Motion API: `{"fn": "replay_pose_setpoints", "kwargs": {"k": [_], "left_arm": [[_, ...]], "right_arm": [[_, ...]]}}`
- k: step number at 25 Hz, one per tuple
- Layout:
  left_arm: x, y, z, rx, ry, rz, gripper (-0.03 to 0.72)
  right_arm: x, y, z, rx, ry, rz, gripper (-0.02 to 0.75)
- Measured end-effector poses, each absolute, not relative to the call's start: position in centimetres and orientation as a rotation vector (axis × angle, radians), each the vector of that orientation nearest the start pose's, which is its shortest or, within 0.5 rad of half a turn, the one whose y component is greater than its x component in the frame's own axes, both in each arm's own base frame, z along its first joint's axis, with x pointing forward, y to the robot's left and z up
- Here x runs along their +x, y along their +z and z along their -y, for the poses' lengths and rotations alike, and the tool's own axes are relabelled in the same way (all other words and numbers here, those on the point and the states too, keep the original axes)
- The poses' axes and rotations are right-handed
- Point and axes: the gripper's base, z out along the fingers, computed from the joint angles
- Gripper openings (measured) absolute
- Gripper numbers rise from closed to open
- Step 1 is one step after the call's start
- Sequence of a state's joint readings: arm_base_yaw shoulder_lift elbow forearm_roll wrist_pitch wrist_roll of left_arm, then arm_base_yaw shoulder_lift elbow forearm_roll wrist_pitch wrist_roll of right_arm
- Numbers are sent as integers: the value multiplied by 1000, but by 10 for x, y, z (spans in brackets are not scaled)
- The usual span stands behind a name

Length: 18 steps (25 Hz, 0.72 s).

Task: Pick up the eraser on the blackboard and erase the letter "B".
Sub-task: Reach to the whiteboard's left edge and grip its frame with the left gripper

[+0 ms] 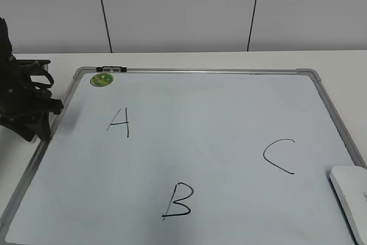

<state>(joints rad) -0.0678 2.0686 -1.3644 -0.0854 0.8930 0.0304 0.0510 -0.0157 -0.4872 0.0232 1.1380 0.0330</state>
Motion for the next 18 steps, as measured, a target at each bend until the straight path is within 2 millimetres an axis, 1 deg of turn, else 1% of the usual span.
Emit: {"fn": "replay_pose_setpoints", "kwargs": {"k": [5, 11, 13, 15, 18], "left_arm": [[391, 129, 33, 72, -106, -3093, 244], [391, 129, 33, 72, -106, -3094, 244], [391, 129, 33, 70, -109, -3093, 232], [391, 129, 33, 67, -113, -3095, 185], [391, 129, 34, 63, -121, -3097, 90]], "right_arm": [[-9, 268, -1, -21, 78, -2119, 501], [-9, 268, -1, -21, 78, -2119, 501], [-9, 268, -1, -21, 78, -2119, 501], [-9, 268, -1, -21, 78, -2119, 501], [-9, 268, -1, -21, 78, -2119, 501]]}}
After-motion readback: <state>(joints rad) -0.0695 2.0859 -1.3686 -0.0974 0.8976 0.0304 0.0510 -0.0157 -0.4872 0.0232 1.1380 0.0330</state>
